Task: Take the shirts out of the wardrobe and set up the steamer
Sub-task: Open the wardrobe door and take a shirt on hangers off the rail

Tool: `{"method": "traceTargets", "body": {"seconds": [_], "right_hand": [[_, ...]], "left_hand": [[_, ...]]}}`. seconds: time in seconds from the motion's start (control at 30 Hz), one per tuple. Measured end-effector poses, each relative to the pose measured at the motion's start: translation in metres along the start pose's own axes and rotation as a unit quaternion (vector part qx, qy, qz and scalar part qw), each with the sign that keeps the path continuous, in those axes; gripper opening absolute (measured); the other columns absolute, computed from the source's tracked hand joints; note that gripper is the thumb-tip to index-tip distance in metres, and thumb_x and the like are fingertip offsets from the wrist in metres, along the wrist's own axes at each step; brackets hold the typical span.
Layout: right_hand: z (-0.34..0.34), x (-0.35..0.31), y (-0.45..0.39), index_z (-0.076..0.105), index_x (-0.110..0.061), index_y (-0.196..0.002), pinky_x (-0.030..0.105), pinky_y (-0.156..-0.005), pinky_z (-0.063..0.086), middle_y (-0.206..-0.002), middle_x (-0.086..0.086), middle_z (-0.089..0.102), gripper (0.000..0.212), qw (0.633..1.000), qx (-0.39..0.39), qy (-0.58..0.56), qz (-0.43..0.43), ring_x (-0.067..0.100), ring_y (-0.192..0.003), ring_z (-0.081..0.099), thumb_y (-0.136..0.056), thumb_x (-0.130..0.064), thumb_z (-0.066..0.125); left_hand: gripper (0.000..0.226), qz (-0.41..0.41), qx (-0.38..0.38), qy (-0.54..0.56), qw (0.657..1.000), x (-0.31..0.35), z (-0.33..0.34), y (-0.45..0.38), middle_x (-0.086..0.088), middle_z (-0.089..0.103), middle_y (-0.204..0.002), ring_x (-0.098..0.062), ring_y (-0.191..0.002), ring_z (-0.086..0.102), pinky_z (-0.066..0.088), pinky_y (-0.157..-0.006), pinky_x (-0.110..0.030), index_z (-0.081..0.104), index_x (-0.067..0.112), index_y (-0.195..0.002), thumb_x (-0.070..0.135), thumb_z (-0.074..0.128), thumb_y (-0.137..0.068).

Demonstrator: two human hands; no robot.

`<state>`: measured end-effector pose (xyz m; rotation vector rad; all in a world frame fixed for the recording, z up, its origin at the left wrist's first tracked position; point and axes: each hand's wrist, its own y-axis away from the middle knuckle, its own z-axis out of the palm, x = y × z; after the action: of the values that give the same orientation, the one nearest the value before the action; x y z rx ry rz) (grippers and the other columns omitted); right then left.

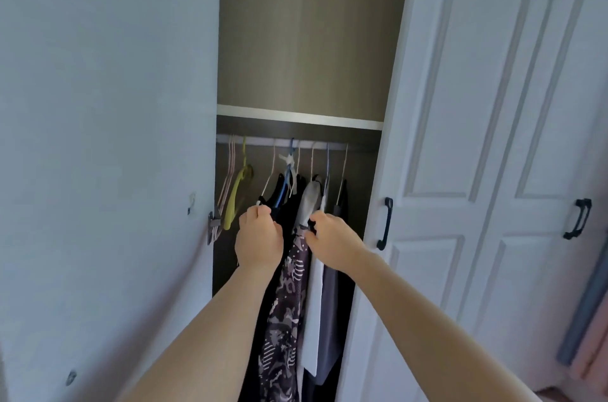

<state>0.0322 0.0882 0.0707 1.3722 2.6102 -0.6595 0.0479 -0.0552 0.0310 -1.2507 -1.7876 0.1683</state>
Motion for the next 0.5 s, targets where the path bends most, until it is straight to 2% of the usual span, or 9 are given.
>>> {"method": "traceTargets", "body": {"seconds": [0.17, 0.27, 0.37, 0.43, 0.5], "right_hand": [[0.017, 0.015, -0.061, 0.045, -0.005, -0.130, 0.037, -0.069, 0.055, -0.095, 0.012, 0.066, 0.038, 0.997, 0.001, -0.071, 0.014, 0.026, -0.078, 0.065, -0.097, -0.024, 0.045], [0.033, 0.022, -0.099, 0.042, -0.009, -0.136, 0.030, -0.068, 0.048, -0.095, 0.010, 0.065, 0.042, 0.990, 0.003, -0.131, 0.046, 0.020, -0.072, 0.061, -0.098, -0.026, 0.045], [0.045, 0.023, -0.134, 0.041, -0.011, -0.139, 0.023, -0.057, 0.049, -0.097, 0.005, 0.063, 0.043, 0.969, 0.006, -0.232, 0.083, 0.013, -0.060, 0.056, -0.098, -0.024, 0.047], [0.050, 0.022, -0.153, 0.039, -0.011, -0.141, 0.011, -0.043, 0.042, -0.106, 0.007, 0.062, 0.045, 0.963, 0.012, -0.255, 0.090, 0.009, -0.056, 0.052, -0.099, -0.023, 0.047], [0.053, 0.020, -0.168, 0.038, -0.009, -0.143, 0.009, -0.033, 0.033, -0.112, 0.011, 0.062, 0.046, 0.956, 0.022, -0.279, 0.090, 0.008, -0.054, 0.049, -0.100, -0.022, 0.045]], "left_hand": [[0.031, 0.006, 0.001, -0.030, 1.000, -0.009, 0.024, -0.046, -0.011, 0.053, -0.128, -0.028, -0.119, 0.047, 0.047, -0.084, -0.037, 0.051, 0.008, -0.126, 0.012, 0.048, -0.095], [0.030, -0.013, -0.013, -0.024, 1.000, -0.027, 0.040, -0.070, -0.014, 0.054, -0.124, -0.031, -0.113, 0.051, 0.047, -0.084, -0.042, 0.050, 0.007, -0.125, 0.010, 0.046, -0.095], [0.030, -0.037, -0.035, -0.024, 0.998, -0.039, 0.059, -0.083, -0.015, 0.055, -0.122, -0.033, -0.110, 0.054, 0.049, -0.084, -0.045, 0.047, 0.006, -0.125, 0.008, 0.043, -0.096], [0.031, -0.075, -0.043, -0.023, 0.996, -0.045, 0.071, -0.087, -0.016, 0.055, -0.123, -0.034, -0.111, 0.054, 0.049, -0.087, -0.046, 0.045, 0.006, -0.126, 0.008, 0.041, -0.096], [0.031, -0.096, -0.044, -0.015, 0.994, -0.048, 0.079, -0.090, -0.016, 0.057, -0.121, -0.034, -0.109, 0.056, 0.049, -0.085, -0.045, 0.044, 0.007, -0.127, 0.009, 0.038, -0.097]]}}
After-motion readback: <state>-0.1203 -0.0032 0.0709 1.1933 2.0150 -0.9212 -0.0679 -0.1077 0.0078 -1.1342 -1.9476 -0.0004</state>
